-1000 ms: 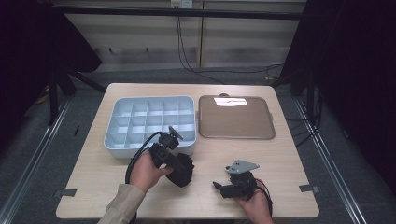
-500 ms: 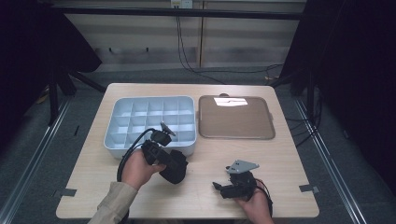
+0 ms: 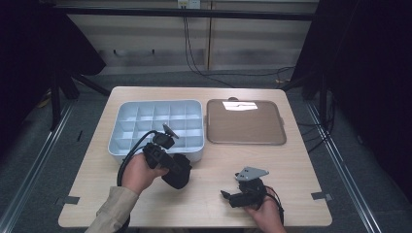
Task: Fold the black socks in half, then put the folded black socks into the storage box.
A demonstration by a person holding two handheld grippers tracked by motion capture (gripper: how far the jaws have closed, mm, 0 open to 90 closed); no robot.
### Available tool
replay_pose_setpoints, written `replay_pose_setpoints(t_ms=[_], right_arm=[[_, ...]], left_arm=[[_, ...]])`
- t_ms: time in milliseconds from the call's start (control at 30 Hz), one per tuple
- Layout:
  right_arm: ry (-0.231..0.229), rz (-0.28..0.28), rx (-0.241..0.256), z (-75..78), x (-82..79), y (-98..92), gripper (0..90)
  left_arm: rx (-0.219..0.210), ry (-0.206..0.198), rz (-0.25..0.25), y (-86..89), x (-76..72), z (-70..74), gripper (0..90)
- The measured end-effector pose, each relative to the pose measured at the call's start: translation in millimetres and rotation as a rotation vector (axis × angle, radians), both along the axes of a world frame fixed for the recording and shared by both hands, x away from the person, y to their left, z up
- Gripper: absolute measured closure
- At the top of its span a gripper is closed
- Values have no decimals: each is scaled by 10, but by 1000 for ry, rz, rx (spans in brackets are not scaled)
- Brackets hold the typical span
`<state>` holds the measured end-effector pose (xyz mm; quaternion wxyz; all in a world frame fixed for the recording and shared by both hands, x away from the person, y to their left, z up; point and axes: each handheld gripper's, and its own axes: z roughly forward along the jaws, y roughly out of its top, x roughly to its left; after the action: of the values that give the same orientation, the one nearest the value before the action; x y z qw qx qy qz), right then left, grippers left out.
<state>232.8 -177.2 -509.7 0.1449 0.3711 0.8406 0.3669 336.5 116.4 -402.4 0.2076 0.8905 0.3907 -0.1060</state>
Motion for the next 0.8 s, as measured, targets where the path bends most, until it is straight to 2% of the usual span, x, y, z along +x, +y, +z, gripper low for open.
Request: replay_pose_setpoints(t_ms=[167,800], right_arm=[[0,1,-4,1,-2,2,162],[4,4,-6,1,-3,5,151]], left_arm=[[5,8,5,57,30,14,689],[13,-13,40,272,92,172,689]])
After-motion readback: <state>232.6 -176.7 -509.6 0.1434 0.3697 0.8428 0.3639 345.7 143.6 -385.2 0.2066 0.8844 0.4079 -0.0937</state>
